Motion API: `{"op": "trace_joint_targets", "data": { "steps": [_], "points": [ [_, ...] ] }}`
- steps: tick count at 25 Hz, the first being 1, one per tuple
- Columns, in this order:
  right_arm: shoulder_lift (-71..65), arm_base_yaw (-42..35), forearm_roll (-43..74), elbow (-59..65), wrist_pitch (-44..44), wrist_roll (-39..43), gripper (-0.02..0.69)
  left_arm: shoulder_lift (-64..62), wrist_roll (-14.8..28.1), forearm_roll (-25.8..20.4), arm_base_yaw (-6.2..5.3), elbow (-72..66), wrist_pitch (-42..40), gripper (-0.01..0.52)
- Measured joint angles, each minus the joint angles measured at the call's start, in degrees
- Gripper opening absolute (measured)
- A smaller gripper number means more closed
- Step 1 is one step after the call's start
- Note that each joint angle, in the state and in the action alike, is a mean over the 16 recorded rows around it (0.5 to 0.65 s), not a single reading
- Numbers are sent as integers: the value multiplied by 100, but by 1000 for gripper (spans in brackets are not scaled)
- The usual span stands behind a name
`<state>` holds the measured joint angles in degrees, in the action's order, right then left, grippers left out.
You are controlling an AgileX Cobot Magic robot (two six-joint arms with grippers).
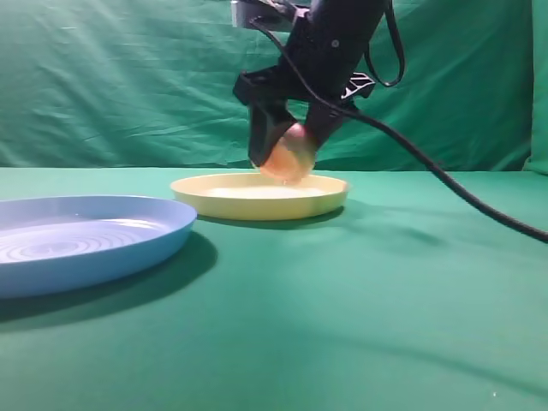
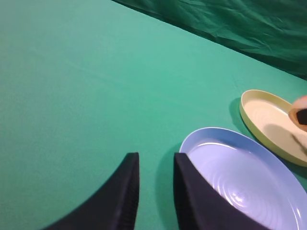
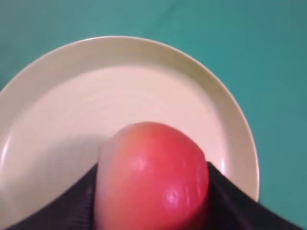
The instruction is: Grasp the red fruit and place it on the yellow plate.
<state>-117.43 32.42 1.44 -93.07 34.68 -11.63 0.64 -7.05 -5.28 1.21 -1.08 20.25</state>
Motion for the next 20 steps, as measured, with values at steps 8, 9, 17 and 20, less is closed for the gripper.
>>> {"op": "trace_joint_targets", "data": {
  "steps": [8,9,17,20],
  "points": [
    [232,1,382,-1423,1829,82,524,0,0,0,0,0,0,157],
    [276,1,416,-1602,2063,111,491,0,0,0,0,0,0,157],
    [787,1,512,-2508,3454,583,178,0,0,0,0,0,0,157],
    [1100,1,516,-2449,3672,793,85,0,0,0,0,0,0,157]
  ]
}}
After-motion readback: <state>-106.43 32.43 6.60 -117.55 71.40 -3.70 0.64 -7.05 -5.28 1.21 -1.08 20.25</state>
